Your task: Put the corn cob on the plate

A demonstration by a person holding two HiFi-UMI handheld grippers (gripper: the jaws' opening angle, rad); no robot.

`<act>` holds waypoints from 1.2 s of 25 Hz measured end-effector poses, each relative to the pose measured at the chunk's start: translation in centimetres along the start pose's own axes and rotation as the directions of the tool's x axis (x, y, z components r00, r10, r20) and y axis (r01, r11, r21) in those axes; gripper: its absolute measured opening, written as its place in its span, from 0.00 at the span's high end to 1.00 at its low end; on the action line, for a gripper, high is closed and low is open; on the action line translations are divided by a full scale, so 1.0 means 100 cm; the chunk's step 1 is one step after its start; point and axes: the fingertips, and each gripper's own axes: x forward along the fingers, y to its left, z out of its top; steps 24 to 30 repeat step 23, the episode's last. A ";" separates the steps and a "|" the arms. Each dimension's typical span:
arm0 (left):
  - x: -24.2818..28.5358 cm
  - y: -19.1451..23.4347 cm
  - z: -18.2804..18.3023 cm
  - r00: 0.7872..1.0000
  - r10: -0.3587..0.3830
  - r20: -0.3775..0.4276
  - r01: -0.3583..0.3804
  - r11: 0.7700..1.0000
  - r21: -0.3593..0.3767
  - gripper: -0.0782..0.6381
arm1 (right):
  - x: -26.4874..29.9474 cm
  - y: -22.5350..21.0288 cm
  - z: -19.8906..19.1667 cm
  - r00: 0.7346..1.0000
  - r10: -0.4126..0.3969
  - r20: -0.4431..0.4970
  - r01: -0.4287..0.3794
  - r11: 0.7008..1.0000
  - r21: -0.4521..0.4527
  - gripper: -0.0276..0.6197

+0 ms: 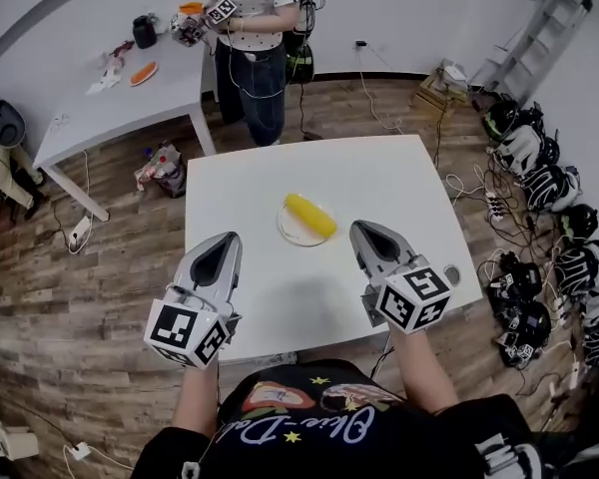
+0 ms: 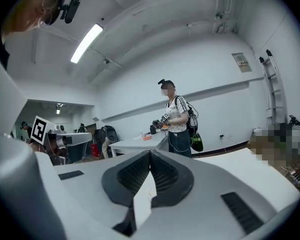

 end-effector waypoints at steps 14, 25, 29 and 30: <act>0.008 -0.019 0.005 1.000 -0.019 -0.001 0.019 0.998 0.055 0.89 | -0.019 0.005 0.019 0.998 0.022 0.057 -0.020 0.999 -0.029 0.93; 0.014 -0.018 -0.001 0.999 -0.024 -0.045 0.026 0.998 0.051 0.89 | -0.010 0.010 0.017 0.997 0.059 0.051 -0.057 0.997 -0.043 0.93; 0.014 -0.018 -0.001 0.999 -0.024 -0.045 0.026 0.998 0.051 0.89 | -0.010 0.010 0.017 0.997 0.059 0.051 -0.057 0.997 -0.043 0.93; 0.014 -0.018 -0.001 0.999 -0.024 -0.045 0.026 0.998 0.051 0.89 | -0.010 0.010 0.017 0.997 0.059 0.051 -0.057 0.997 -0.043 0.93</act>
